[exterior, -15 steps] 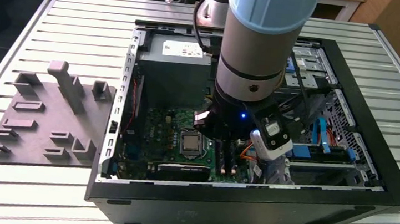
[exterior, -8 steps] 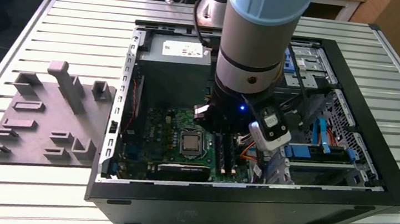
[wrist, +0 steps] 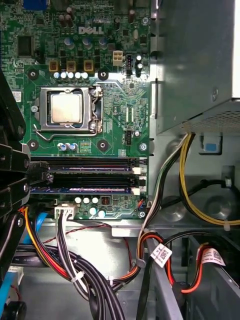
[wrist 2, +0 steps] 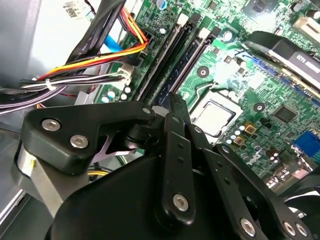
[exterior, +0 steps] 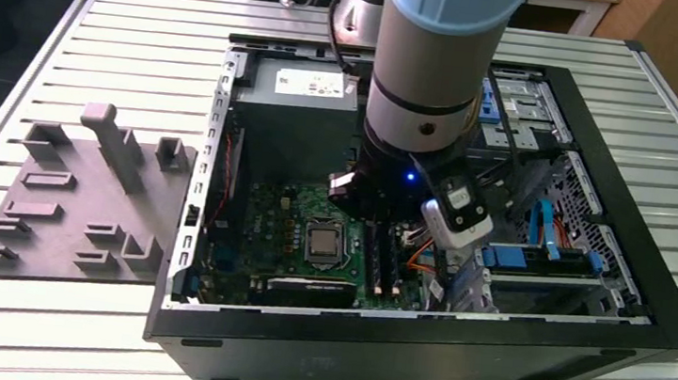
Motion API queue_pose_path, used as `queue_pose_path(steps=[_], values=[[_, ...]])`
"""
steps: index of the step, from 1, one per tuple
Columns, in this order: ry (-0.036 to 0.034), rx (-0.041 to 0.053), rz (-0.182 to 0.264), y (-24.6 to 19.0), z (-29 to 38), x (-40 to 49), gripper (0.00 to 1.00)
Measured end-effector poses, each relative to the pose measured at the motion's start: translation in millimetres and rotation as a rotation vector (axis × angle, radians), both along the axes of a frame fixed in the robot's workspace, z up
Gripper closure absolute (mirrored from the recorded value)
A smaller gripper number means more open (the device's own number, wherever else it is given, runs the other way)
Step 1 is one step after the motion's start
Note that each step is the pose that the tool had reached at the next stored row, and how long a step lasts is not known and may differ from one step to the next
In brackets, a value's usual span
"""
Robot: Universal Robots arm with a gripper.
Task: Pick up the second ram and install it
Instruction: 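Press down the second ram until it locks into place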
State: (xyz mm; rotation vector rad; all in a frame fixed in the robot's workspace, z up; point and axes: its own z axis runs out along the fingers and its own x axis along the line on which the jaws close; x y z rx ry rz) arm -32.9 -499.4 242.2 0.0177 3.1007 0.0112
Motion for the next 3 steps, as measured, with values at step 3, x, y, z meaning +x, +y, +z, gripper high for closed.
queue_pose_path(steps=[3], values=[[0.0, -0.0001, 0.0, 0.0, 0.6, 0.0, 0.89]])
